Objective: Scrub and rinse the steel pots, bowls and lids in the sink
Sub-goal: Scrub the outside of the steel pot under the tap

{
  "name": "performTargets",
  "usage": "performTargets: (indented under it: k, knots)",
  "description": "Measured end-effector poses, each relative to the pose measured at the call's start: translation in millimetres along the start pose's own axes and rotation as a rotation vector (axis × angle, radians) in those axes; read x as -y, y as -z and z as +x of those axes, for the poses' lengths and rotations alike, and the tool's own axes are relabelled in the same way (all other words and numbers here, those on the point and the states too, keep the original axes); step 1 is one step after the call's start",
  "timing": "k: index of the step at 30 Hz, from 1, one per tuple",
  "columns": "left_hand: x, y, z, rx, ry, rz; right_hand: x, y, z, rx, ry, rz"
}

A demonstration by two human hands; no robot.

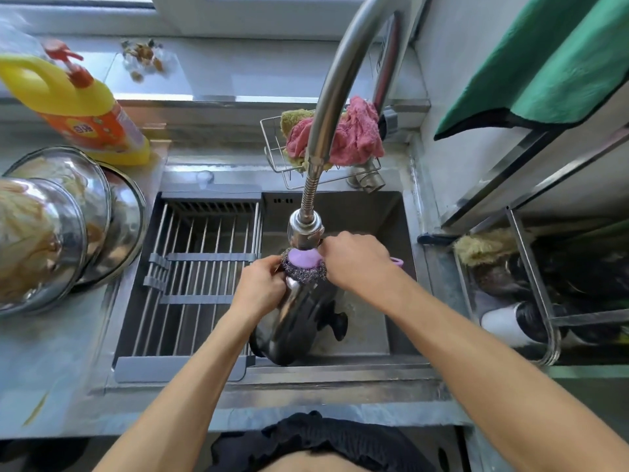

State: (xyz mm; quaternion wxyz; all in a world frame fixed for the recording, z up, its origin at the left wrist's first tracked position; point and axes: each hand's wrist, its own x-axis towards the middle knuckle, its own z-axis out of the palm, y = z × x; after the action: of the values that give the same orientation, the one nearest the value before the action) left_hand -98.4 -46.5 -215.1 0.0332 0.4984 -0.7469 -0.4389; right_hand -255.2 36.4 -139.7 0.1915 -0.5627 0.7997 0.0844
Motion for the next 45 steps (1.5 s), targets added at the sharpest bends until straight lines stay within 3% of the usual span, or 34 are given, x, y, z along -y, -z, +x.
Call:
performTargets:
  k: [6,11,16,21,25,31,35,40,45]
  knots:
    - [12.2,12.9,-3.6,0.151,-0.03,0.103,-35.0,-1.1,6.6,0.102,-0.169,0.015]
    - [2.7,-2.9,4.5,0.019,-0.084,0.072,-5.0,-5.4,1.7,-0.012,-0.024,0.028]
    - [30.2,17.5,1.6,0.231,0.019,0.116,-35.0,-1.9,-0.2,0.107,-0.191,0.006]
    - [4.9,-1.9,6.8,0.051,-0.091,0.084,-2.9,-6.1,0.4,0.02,-0.04,0.026]
    - [27.7,14.8,8.1,0.254,-0.03,0.244,-33.5,1.7,0.3,0.118,-0.197,-0.013]
    - [7.4,-0.5,15.5,0.126,-0.118,0.204,-7.6,-1.0,-0.4,0.053,-0.075,-0.018]
    - [21.0,16.2,16.8,0.231,-0.068,0.399,-34.0,0.8,0.8,0.129,-0.22,-0.056]
    - [0.1,1.6,23.7,0.159,-0.131,0.293,-6.7,-0.1,2.6,0.057,-0.057,-0.041]
    - [16.2,17.9,25.0,0.308,-0.101,0.366,-33.6,5.8,2.6,0.151,-0.222,-0.086]
